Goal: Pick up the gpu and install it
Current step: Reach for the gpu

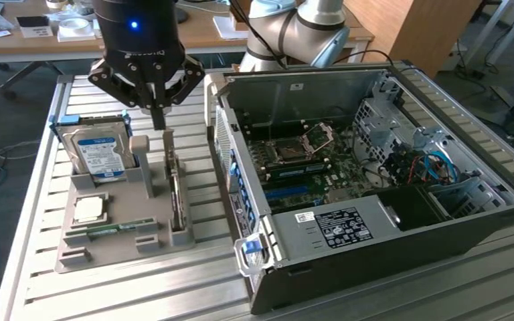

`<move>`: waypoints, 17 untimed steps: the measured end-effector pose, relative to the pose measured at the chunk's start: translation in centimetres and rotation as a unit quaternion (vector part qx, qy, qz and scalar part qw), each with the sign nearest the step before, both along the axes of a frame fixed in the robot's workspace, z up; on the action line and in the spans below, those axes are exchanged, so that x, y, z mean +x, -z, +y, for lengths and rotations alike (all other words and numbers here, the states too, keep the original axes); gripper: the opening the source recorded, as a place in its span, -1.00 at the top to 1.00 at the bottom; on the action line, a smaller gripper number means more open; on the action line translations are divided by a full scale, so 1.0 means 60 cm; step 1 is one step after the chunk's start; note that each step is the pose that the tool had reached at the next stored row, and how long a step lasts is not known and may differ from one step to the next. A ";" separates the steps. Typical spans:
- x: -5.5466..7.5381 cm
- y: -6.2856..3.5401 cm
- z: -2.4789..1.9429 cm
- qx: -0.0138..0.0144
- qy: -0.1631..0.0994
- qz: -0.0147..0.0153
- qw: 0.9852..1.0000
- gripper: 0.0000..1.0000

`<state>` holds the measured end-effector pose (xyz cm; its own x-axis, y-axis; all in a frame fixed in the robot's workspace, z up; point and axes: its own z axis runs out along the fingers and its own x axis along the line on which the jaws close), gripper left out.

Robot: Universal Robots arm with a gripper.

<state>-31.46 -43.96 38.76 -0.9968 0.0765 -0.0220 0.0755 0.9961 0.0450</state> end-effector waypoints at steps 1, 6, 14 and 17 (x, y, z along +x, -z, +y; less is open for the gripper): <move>0.000 0.000 -0.0019 0.000 0.000 0.000 1.000 0.79; 0.000 0.000 -0.0069 0.000 0.000 0.000 1.000 0.79; -0.001 0.001 -0.0087 0.000 0.000 0.000 1.000 0.79; -0.001 0.001 -0.0086 0.000 0.000 0.000 1.000 0.79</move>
<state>-31.53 -44.48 38.70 -0.9968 0.0765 -0.0218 0.0755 0.9961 0.0449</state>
